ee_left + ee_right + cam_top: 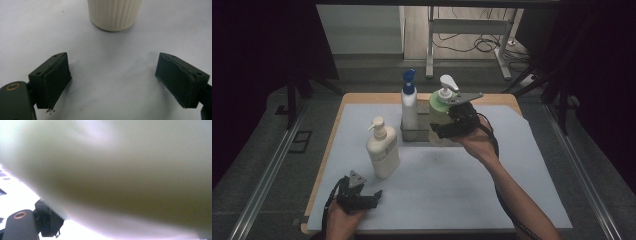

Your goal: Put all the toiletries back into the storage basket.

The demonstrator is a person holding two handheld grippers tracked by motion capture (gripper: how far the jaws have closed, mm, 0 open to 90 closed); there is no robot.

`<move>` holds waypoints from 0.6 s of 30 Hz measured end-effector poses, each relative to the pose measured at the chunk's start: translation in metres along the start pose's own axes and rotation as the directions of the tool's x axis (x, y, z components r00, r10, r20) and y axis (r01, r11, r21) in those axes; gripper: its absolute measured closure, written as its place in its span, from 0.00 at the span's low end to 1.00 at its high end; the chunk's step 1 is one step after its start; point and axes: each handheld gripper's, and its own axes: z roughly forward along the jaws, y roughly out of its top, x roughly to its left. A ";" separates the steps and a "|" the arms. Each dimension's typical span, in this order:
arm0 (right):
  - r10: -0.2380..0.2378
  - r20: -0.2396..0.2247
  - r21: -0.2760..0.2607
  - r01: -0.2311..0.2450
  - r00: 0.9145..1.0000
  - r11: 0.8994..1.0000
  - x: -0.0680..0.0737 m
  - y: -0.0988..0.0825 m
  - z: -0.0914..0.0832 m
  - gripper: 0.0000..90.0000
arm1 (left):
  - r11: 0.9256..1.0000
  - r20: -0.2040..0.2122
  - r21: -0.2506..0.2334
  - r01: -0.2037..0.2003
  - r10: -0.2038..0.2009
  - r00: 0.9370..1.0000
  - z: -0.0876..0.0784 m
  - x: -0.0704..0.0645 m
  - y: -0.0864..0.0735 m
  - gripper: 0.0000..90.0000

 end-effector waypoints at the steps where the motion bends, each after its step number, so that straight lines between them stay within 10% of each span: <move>1: 0.005 0.002 -0.001 -0.005 1.000 1.000 -0.001 0.001 0.001 0.13 | 1.000 0.000 0.000 0.000 0.000 1.000 0.000 0.000 0.000 0.13; 18: 0.049 0.051 -0.017 -0.048 0.998 0.999 -0.021 0.014 0.021 0.13 | 1.000 0.000 0.000 0.000 0.000 1.000 0.000 0.000 0.000 0.13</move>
